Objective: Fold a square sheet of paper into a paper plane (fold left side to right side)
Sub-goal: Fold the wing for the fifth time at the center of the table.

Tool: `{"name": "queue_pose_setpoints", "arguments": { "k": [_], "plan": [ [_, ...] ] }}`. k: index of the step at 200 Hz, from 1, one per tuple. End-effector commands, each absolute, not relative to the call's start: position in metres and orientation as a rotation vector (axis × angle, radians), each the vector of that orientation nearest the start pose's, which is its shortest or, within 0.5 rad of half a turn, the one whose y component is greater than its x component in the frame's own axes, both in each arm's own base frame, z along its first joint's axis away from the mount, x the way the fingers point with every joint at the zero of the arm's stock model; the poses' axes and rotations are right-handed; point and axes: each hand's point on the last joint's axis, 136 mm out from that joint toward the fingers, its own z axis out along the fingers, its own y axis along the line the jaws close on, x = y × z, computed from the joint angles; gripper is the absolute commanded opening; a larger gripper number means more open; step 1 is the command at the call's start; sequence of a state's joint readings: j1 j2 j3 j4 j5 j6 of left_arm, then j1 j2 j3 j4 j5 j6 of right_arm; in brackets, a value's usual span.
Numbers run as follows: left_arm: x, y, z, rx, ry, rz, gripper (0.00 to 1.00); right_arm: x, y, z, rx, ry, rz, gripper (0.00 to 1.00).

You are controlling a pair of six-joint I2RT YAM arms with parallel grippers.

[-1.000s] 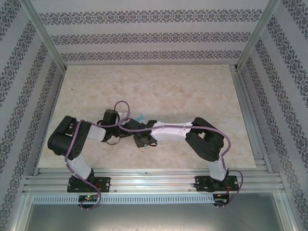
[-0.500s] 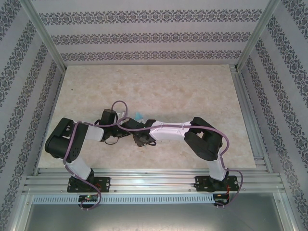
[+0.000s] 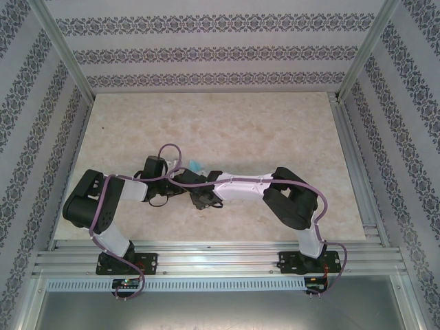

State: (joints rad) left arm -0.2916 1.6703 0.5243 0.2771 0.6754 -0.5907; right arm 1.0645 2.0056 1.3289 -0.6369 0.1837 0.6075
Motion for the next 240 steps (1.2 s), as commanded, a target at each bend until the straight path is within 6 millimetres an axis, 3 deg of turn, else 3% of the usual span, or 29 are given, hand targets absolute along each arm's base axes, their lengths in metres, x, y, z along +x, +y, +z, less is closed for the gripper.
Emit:
{"name": "queue_pose_setpoints", "arguments": {
  "k": [1, 31, 77, 103, 124, 163, 240],
  "plan": [
    [0.275, -0.167, -0.033, -0.181, 2.721, -0.978, 0.0, 0.23, 0.328, -0.018, -0.615, 2.821, -0.056, 0.29],
    [0.276, -0.164, -0.041, -0.214, 2.747, -0.937, 0.0, 0.229, 0.341, 0.0, -0.625, 2.788, 0.102, 0.32],
    [0.276, -0.16, -0.045, -0.239, 2.762, -0.912, 0.0, 0.229, 0.36, 0.06, -0.558, 2.688, 0.53, 0.44],
    [0.275, -0.16, -0.045, -0.241, 2.764, -0.907, 0.0, 0.234, 0.367, 0.079, -0.466, 2.635, 0.794, 0.39],
    [0.276, -0.16, -0.045, -0.242, 2.762, -0.907, 0.0, 0.239, 0.371, 0.076, -0.385, 2.622, 0.942, 0.31],
    [0.277, -0.159, -0.047, -0.248, 2.768, -0.9, 0.0, 0.237, 0.377, 0.054, -0.341, 2.669, 0.973, 0.2],
    [0.277, -0.157, -0.053, -0.274, 2.787, -0.875, 0.0, 0.226, 0.379, 0.035, -0.248, 2.695, 1.073, 0.15]
  ]
}}
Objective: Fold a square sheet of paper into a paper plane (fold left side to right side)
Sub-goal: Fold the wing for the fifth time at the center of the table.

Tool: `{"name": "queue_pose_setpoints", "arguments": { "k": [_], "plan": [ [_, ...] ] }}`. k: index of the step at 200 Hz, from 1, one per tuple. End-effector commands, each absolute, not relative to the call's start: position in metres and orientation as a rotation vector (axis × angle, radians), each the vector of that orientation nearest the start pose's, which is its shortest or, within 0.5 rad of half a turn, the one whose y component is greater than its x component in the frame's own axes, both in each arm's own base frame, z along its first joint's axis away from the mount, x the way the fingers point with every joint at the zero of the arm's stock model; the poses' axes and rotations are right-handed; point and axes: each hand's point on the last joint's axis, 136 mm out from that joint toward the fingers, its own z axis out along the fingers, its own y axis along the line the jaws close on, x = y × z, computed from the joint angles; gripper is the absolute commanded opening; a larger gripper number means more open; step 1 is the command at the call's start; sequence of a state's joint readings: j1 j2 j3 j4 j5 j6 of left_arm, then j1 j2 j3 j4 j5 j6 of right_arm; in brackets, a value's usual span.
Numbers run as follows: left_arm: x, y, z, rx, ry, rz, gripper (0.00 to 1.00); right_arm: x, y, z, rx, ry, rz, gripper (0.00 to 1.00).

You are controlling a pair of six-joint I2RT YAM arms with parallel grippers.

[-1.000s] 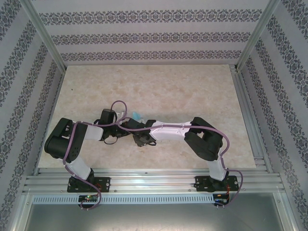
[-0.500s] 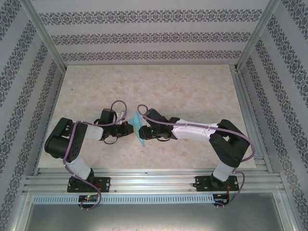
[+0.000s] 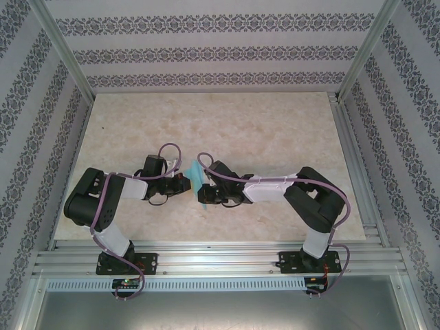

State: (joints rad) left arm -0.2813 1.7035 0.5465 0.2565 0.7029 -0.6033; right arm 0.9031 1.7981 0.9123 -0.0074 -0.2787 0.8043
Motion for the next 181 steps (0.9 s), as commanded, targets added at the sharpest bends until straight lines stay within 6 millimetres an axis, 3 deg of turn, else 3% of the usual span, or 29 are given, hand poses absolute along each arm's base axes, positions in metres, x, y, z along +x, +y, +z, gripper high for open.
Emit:
{"name": "queue_pose_setpoints", "arguments": {
  "k": [1, 46, 125, 181],
  "plan": [
    [0.277, -0.157, -0.053, -0.276, 2.787, -0.875, 0.0, 0.226, 0.379, 0.035, -0.249, 2.696, 1.073, 0.15],
    [0.276, -0.156, -0.055, -0.289, 2.794, -0.865, 0.0, 0.215, 0.381, 0.027, -0.23, 2.706, 1.11, 0.15],
    [0.277, -0.151, -0.06, -0.317, 2.816, -0.821, 0.0, 0.212, 0.379, 0.043, -0.233, 2.661, 1.127, 0.15],
    [0.277, -0.149, -0.061, -0.33, 2.823, -0.799, 0.0, 0.202, 0.387, 0.034, -0.242, 2.681, 1.159, 0.15]
  ]
}}
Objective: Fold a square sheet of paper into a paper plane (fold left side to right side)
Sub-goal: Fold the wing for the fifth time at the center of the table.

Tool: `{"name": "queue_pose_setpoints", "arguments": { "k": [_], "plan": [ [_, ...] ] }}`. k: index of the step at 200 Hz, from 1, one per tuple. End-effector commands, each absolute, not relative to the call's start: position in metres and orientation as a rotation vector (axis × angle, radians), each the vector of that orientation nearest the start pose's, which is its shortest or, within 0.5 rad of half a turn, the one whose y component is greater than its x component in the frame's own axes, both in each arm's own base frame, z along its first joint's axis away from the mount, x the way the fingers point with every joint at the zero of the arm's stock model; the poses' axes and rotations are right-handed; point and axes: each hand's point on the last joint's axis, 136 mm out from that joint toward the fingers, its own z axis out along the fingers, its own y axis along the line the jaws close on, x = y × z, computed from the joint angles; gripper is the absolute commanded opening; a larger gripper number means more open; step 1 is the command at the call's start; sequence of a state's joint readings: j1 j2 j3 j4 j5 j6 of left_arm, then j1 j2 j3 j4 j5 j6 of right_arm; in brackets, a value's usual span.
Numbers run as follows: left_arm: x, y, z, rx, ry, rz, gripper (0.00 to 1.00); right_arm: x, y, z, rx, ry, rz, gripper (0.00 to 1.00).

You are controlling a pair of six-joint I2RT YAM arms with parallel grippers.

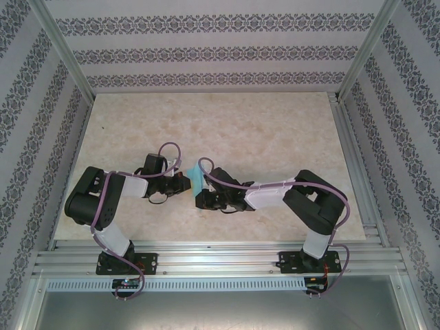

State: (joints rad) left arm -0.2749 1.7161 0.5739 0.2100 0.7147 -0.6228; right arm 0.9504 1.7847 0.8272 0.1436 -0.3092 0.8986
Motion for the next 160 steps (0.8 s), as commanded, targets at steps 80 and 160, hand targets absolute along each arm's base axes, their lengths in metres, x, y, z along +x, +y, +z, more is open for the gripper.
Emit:
{"name": "queue_pose_setpoints", "arguments": {
  "k": [80, 160],
  "plan": [
    [0.277, -0.149, -0.062, -0.329, 2.825, -0.799, 0.0, 0.202, 0.391, 0.016, -0.227, 2.716, 1.145, 0.15],
    [0.295, -0.16, -0.039, -0.271, 2.783, -0.863, 0.0, 0.19, 0.372, -0.012, -0.175, 2.878, 0.972, 0.15]
  ]
}}
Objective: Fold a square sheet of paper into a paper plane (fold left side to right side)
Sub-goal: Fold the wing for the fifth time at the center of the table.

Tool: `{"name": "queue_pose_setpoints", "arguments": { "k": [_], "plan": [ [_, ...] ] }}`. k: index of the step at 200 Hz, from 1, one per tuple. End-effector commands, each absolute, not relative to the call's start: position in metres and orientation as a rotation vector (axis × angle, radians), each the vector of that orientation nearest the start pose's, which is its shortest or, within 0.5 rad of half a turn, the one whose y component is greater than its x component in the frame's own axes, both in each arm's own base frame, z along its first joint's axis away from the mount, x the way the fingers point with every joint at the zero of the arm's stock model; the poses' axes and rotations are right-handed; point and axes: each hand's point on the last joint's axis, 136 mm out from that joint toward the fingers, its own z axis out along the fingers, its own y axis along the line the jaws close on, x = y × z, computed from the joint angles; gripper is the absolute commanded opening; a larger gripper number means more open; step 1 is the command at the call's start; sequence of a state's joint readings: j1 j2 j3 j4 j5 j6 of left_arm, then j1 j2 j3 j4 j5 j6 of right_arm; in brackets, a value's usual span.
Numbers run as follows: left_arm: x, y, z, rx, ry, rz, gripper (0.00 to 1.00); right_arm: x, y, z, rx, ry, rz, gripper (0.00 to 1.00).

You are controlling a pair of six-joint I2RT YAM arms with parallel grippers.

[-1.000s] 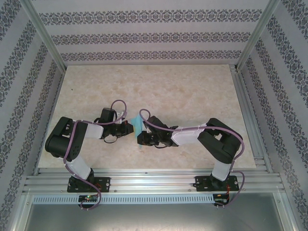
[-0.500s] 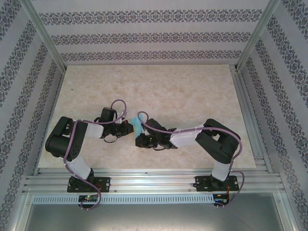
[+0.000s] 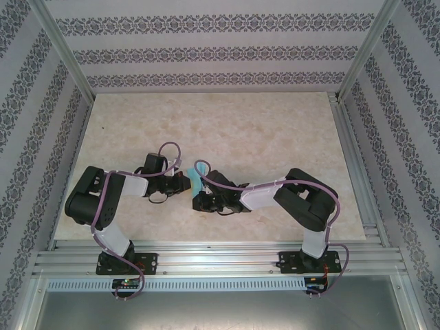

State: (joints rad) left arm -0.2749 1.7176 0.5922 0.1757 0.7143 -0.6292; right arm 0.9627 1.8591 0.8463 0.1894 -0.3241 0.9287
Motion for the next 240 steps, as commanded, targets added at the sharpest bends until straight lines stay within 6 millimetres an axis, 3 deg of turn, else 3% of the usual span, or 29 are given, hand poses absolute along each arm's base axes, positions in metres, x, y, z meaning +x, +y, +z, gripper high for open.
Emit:
{"name": "queue_pose_setpoints", "arguments": {
  "k": [1, 36, 89, 111, 125, 159, 209, 240],
  "plan": [
    [0.295, -0.16, -0.038, -0.267, 2.782, -0.862, 0.0, 0.19, 0.371, -0.013, -0.173, 2.882, 0.965, 0.15],
    [0.317, -0.16, -0.011, -0.198, 2.758, -0.819, 0.0, 0.181, 0.346, -0.031, -0.126, 3.0, 0.756, 0.15],
    [0.339, -0.147, 0.048, -0.138, 2.651, -0.759, 0.2, 0.177, 0.343, -0.04, -0.072, 3.04, 0.725, 0.15],
    [0.332, -0.147, 0.07, -0.107, 2.598, -0.781, 0.24, 0.177, 0.346, -0.04, -0.081, 3.036, 0.74, 0.15],
    [0.322, -0.152, 0.08, -0.087, 2.56, -0.849, 0.17, 0.177, 0.348, -0.039, -0.088, 3.033, 0.745, 0.15],
    [0.303, -0.183, 0.11, -0.021, 2.424, -1.152, 0.13, 0.178, 0.35, -0.04, -0.096, 3.035, 0.745, 0.15],
    [0.291, -0.22, 0.1, 0.06, 2.431, -1.37, 0.04, 0.178, 0.351, -0.039, -0.107, 3.037, 0.735, 0.15],
    [0.293, -0.231, 0.081, 0.076, 2.478, -1.364, 0.01, 0.178, 0.351, -0.039, -0.11, 3.04, 0.732, 0.15]
  ]
}}
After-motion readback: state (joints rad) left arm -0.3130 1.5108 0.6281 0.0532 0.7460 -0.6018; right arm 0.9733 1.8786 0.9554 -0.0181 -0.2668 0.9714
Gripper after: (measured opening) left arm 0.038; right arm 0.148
